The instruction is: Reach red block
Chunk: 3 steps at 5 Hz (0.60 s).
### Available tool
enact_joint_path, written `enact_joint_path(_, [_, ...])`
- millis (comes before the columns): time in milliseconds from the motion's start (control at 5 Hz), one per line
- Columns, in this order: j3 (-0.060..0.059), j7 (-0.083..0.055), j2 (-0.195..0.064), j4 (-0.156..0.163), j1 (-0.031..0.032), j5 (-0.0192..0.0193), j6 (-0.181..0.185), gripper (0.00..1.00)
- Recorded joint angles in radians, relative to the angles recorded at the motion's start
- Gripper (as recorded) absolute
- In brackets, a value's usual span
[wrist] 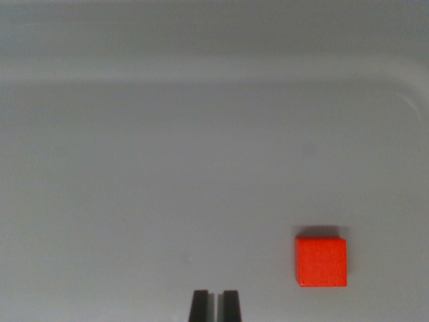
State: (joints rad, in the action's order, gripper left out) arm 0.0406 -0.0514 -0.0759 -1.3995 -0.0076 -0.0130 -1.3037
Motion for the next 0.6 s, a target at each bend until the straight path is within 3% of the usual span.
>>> enact_joint_path(200, [0.006, -0.002, -0.018, 0.029, -0.0071, 0.0001, 0.044, 0.00])
enact_joint_path(400, [0.006, -0.002, -0.018, 0.029, -0.0071, 0.0001, 0.044, 0.00])
enact_joint_path(600, [0.013, -0.004, -0.036, 0.058, -0.0144, 0.0001, 0.090, 0.00])
